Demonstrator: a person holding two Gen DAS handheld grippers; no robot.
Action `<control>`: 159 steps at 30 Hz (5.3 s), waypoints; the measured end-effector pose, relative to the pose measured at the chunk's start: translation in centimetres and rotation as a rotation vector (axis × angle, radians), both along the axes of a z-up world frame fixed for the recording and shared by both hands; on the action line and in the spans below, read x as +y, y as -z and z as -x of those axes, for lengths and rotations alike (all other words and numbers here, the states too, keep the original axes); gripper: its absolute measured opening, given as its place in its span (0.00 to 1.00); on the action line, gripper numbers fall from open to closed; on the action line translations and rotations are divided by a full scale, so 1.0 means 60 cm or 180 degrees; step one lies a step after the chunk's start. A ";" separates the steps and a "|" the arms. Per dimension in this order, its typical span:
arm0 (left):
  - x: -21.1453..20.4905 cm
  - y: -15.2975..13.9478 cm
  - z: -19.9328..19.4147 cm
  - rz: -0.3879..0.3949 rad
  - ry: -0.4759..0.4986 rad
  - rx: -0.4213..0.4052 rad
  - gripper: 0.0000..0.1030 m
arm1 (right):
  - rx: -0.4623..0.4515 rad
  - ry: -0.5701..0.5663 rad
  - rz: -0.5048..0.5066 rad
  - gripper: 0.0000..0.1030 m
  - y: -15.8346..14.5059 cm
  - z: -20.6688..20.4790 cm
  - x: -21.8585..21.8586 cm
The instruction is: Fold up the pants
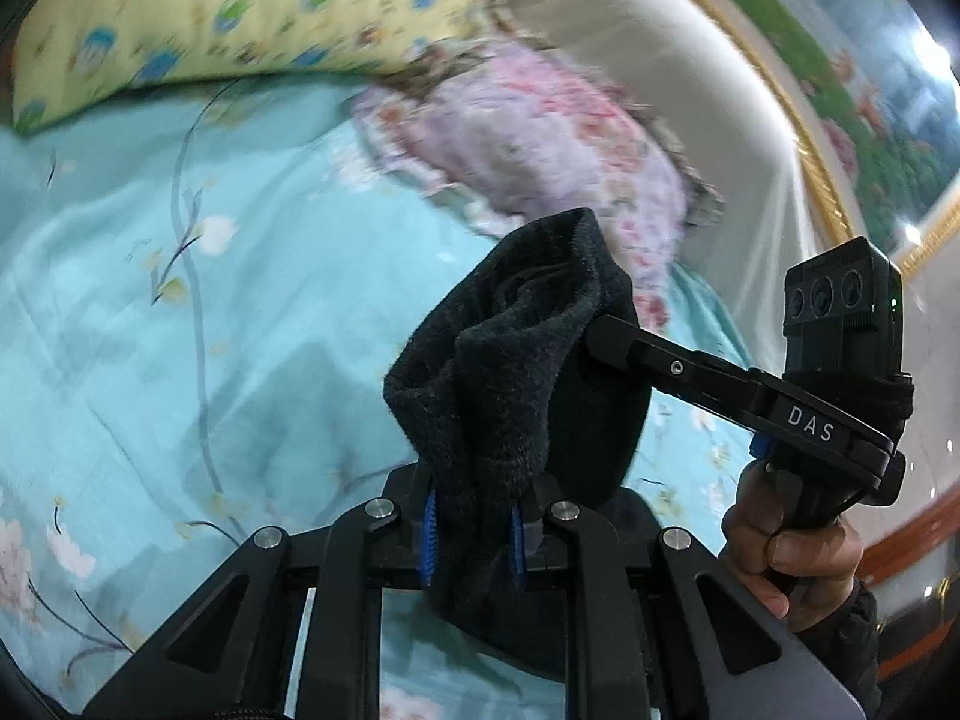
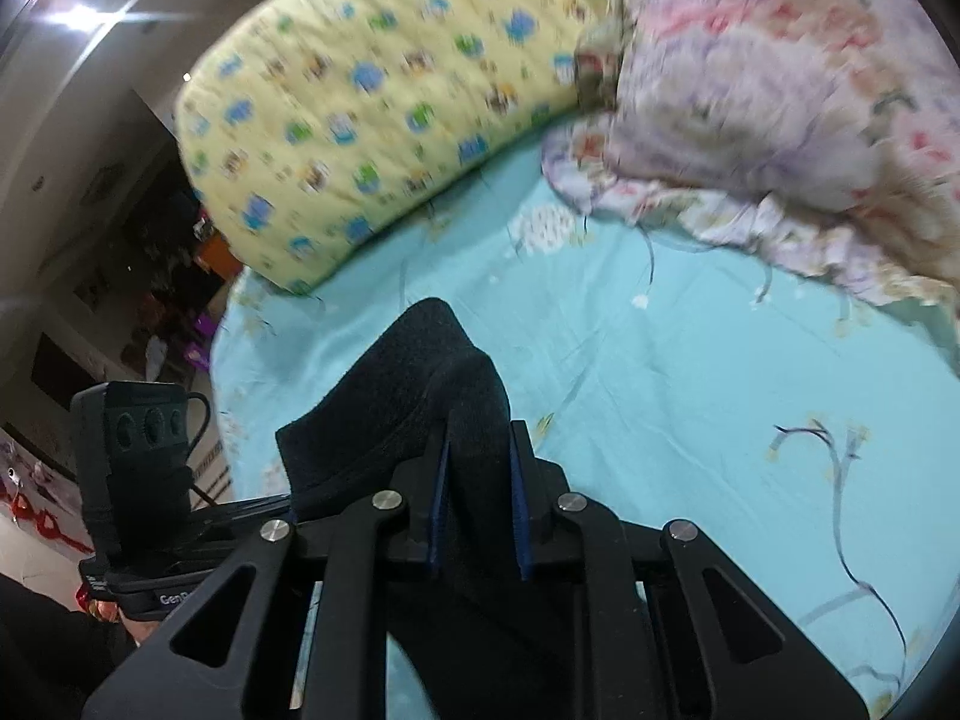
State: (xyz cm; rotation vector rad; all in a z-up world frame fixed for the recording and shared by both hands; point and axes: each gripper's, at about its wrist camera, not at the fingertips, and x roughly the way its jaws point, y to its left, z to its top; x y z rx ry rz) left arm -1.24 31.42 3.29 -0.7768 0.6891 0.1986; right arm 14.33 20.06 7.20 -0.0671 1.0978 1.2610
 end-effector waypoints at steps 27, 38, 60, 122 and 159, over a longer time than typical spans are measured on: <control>-0.398 -0.076 -0.058 -0.0455 0.1538 -0.0202 0.16 | 0.0022 0.1248 -0.0755 0.18 -0.039 0.062 -0.471; -0.470 -0.041 -0.081 -0.0603 0.1775 -0.0040 0.16 | 0.0188 0.1555 -0.0906 0.18 0.024 0.078 -0.556; -0.585 0.011 -0.089 -0.1046 0.2395 0.0070 0.59 | 0.0092 0.2298 -0.0365 0.24 0.064 0.123 -0.662; -0.303 0.041 -0.092 -0.0286 0.1479 0.0158 0.78 | 0.0268 0.3059 0.0046 0.77 0.064 0.239 -0.642; -0.316 0.072 -0.145 0.0076 0.1671 0.0207 0.30 | 0.0325 0.2745 -0.0187 0.42 0.084 0.215 -0.624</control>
